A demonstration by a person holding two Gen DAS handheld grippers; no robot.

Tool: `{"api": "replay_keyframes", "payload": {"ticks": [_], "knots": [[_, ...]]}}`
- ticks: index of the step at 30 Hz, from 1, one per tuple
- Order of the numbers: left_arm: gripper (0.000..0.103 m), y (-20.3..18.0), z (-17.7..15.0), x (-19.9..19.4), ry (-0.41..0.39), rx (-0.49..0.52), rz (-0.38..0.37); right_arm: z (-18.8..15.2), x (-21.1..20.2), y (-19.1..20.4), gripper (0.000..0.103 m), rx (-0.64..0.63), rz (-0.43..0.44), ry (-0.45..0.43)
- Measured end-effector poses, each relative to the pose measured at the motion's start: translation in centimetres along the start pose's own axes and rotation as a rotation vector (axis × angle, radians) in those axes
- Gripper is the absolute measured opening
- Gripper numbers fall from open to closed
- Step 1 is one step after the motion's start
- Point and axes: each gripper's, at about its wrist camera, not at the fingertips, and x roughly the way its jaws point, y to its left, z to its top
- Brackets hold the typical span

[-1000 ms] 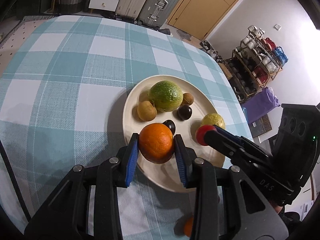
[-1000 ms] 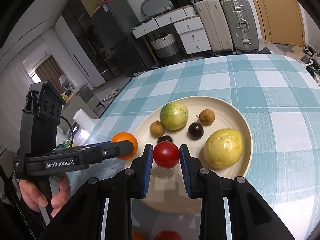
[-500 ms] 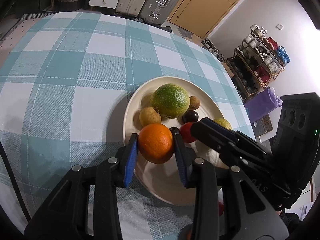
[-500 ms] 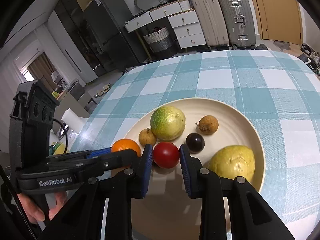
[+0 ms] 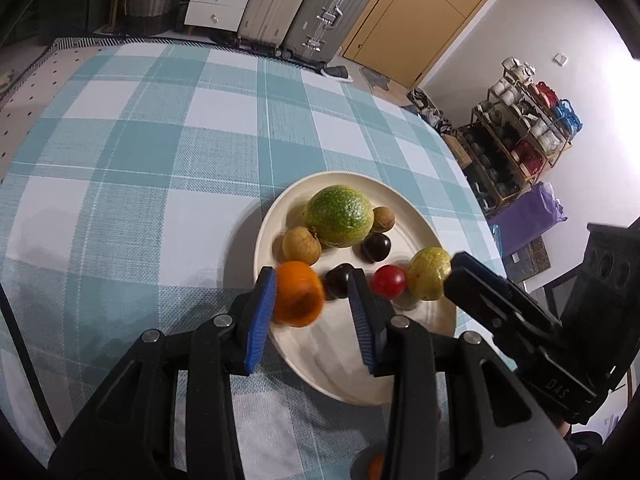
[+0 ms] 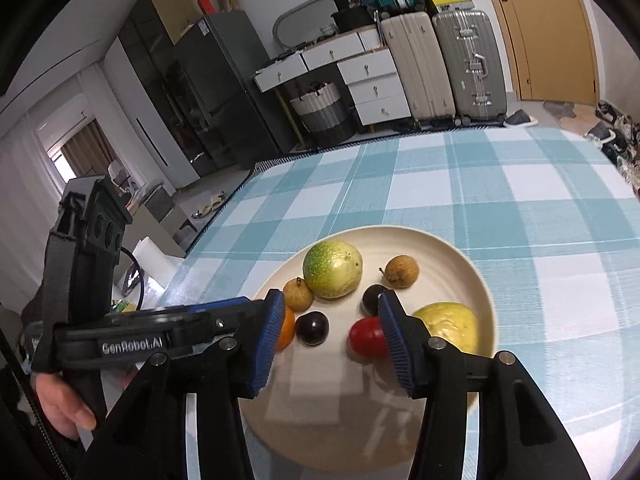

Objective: Organize fruits
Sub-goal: 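Carry the orange with the left tool while the right tool carries the tomato onto the plate, opening both, then lift both open tools away from the plate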

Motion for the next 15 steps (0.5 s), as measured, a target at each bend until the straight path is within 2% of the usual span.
{"api": "replay_keyframes", "payload": {"ticks": [4,7,15], "knots": [[0.033,-0.7,-0.4,-1.6,-0.026,0.027,0.024,-0.5,-1.6,0.0,0.063,0.004,0.009,-0.022],[0.033,-1.2,-0.9,-2.7,-0.037,0.033,0.03,-1.0,-2.7,0.1,0.065,-0.006,0.004,-0.04],[0.036,-3.0,-3.4,-5.2,-0.05,0.08,0.076,-2.5,-5.3,0.0,0.081,-0.001,-0.004,-0.059]]}}
